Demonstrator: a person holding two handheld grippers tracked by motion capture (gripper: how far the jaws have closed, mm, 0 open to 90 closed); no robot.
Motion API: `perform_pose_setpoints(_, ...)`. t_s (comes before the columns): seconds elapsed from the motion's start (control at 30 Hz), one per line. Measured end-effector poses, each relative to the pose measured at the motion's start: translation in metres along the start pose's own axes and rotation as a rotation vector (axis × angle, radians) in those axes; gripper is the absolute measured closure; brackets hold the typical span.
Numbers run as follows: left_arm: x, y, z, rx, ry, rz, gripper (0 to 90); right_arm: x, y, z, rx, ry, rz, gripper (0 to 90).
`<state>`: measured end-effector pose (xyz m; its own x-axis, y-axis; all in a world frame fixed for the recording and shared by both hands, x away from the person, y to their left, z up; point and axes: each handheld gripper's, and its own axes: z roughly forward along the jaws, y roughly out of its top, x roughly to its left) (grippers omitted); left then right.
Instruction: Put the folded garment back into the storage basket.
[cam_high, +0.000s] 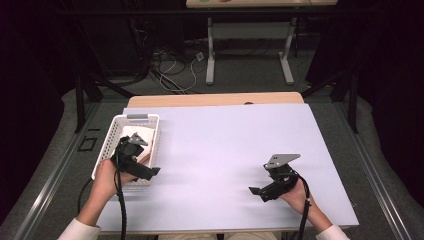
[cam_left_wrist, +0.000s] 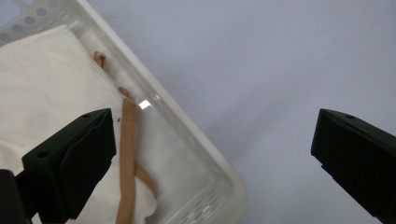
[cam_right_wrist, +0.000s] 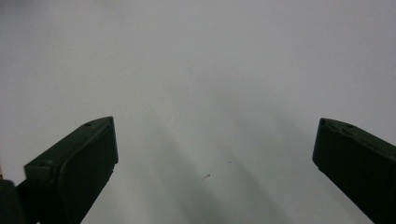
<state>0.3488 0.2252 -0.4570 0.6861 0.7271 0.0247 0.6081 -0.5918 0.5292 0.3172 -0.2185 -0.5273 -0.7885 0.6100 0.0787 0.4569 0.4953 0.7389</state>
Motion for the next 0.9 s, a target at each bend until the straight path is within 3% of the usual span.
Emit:
perform_pose_setpoints(0.5, -0.026, -0.003, 0.010, -0.038, -0.074, 0.028, 0.4, 0.003, -0.007, -0.002, 0.006, -0.010, -0.004, 0.0)
perform_pose_setpoints(0.9, -0.056, -0.015, 0.024, -0.048, -0.124, 0.073, 0.4, 0.006, -0.014, -0.007, 0.025, 0.004, 0.000, 0.0)
